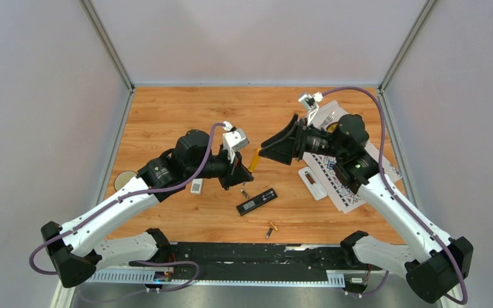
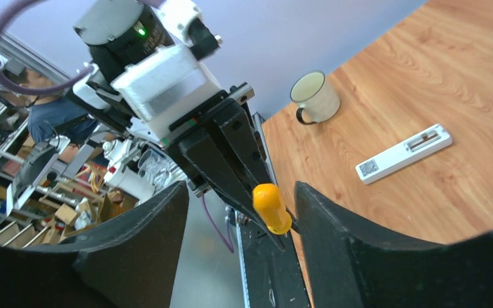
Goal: Unload the batteries from the remote control
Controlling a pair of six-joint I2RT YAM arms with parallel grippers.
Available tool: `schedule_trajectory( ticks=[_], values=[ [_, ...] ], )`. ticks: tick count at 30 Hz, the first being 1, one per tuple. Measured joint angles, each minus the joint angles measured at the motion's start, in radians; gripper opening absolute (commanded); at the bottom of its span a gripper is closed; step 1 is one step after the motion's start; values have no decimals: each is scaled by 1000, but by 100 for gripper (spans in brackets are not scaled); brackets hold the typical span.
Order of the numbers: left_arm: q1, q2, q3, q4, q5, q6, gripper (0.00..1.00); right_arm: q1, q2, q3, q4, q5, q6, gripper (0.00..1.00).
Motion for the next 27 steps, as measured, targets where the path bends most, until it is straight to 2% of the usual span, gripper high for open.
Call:
schedule_trajectory(
  ticks=[4,11,16,17,18,20,21,24,27],
  values=[
    [0,0,0,-1,26,6,0,40,56,0,-16,4,2,51],
    [1,1,1,-19,30,16,0,48,87,5,-80,34,-14,43],
    [1,2,2,-44,26,21,0,71,87,19,-126,44,-48,31],
    [1,3,2,-48,26,21,0,75,87,19,-132,45,-52,29],
    [1,4,2,-51,26,22,0,81,87,19,-138,45,-55,21],
    [1,8,2,-60,26,22,0,95,87,19,-154,53,-74,15],
    [1,8,2,-65,27,21,0,100,87,21,-166,61,-89,7],
    [1,11,2,-75,29,21,0,109,87,29,-198,77,-119,0],
    [1,11,2,-77,26,21,0,115,87,37,-218,89,-134,0]
  ],
)
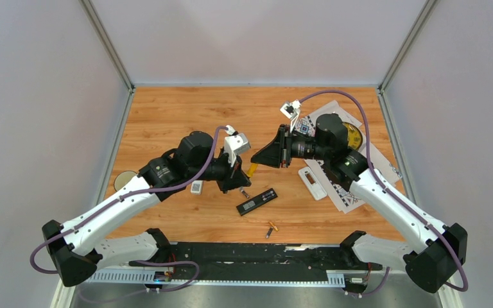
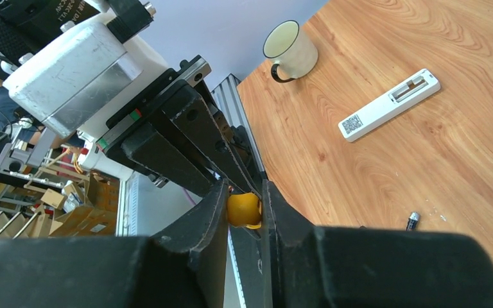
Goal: Unload the batteries from the remote control
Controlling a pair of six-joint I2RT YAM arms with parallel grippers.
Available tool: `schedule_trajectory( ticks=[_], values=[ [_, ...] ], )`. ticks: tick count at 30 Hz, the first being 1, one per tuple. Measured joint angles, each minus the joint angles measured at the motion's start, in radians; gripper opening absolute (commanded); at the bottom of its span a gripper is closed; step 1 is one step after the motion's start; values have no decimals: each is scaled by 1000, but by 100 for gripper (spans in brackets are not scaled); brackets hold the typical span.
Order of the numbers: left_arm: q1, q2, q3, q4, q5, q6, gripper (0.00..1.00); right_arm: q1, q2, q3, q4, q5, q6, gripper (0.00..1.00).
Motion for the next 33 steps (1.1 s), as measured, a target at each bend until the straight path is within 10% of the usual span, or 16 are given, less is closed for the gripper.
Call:
schedule_trajectory(
  ticks=[1,5,10,15,19,26,33],
  values=[
    [0,0,0,0,-2,0,0,0,0,1,-4,3,-3,0],
    [0,3,3,-10,-10,4,51,4,0,3,-17,16,-11,0],
    [0,5,13,26,-15,-2,64,5,0,3,-42,13,-18,0],
    [0,9,14,100,-10,-16,51,5,-1,-1,-38,-8,-23,0],
    [0,44,41,122,16,-22,0,5,-6,-2,-38,-9,-31,6],
    [1,68,60,121,53,-33,0,-4,-27,-3,-68,47,-76,82],
    [-7,51,63,119,66,-24,0,-9,-50,-7,-83,79,-74,78]
  ],
)
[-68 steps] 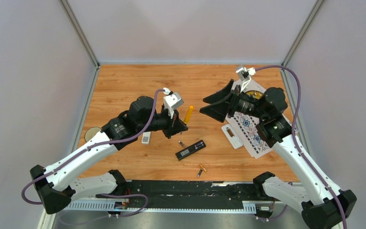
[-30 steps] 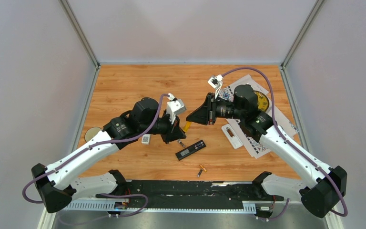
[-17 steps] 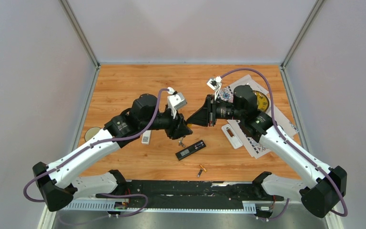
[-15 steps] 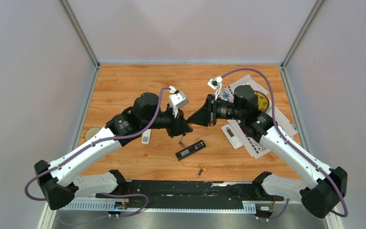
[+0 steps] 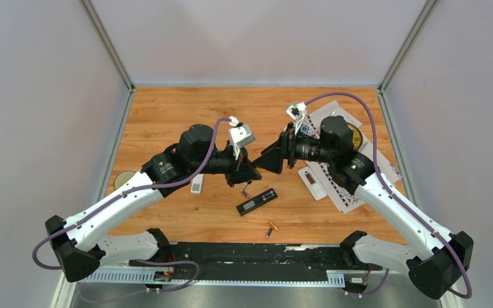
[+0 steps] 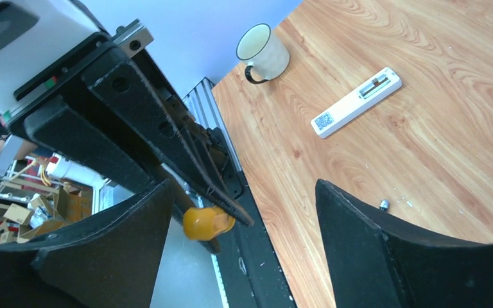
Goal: Unload the batteries from the remote control
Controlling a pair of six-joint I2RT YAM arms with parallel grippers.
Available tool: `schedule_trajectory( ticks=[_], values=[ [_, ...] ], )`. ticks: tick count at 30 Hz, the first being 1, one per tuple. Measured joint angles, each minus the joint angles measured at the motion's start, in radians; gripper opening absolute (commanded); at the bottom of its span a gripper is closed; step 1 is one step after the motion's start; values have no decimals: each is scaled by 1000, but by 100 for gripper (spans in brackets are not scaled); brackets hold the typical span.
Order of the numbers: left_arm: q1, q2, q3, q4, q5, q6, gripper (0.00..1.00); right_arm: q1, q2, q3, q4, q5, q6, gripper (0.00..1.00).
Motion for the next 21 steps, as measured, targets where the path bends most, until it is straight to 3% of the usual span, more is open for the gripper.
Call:
schedule_trajectory(
  ticks=[11,16,21],
  values=[
    [3,-7,0,-14,-39,9,0,10,-50,-3,-17,-51,-6,61],
    [3,-7,0,-21,-38,10,0,11,-69,-6,-11,-63,-9,58],
    [3,-7,0,-23,-34,10,0,11,-39,-14,-2,-74,-8,41]
  ],
)
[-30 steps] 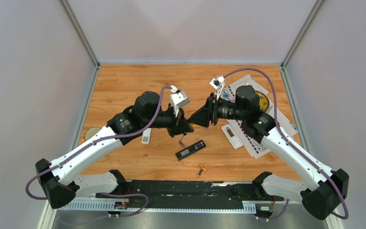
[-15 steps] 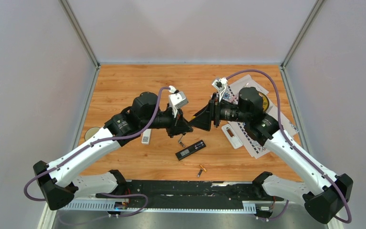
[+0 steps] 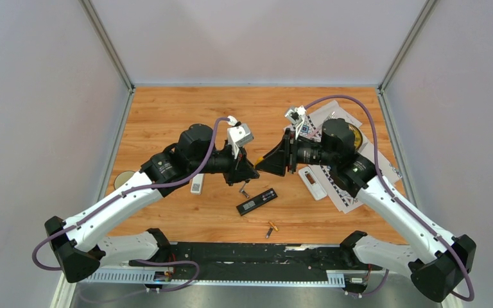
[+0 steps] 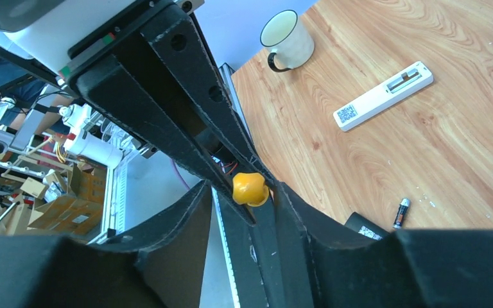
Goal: Unload the batteries from the remote control
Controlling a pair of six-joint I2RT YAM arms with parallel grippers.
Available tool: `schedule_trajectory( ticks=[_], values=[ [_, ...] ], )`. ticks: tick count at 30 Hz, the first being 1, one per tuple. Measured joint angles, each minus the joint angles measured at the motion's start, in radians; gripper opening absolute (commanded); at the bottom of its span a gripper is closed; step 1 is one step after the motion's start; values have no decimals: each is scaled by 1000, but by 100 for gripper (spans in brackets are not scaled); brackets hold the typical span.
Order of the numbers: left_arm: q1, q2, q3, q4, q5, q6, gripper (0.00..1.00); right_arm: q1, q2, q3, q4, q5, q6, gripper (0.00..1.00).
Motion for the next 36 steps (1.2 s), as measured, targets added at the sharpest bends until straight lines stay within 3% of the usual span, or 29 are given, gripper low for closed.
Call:
schedule_trajectory(
  ticks=[4,7,8,10,12,15,16,19,20,28,36],
  values=[
    [0,0,0,0,3,0,0,0,14,0,2,0,4,34],
    [0,0,0,-1,13,0,0,0,21,0,4,0,6,22],
    [0,1,0,-4,13,1,0,0,25,0,5,-1,12,10],
    [4,5,0,-10,15,0,0,0,29,0,10,-1,11,0],
    [6,6,2,-15,16,0,4,0,35,0,13,-3,11,0],
    [8,6,4,-26,7,0,39,0,43,0,16,-3,10,0],
    [7,6,4,-27,0,2,61,0,43,0,15,0,10,0],
    [5,-3,2,-30,-45,21,80,1,43,0,5,31,6,0],
    [5,-17,-4,-31,-70,21,82,1,43,0,-1,44,3,0],
    [5,-121,-73,-45,-206,36,84,-45,50,-24,-36,150,-17,0],
    [4,2,-201,-68,-249,31,80,-238,80,-105,-56,185,-27,0]
  ],
)
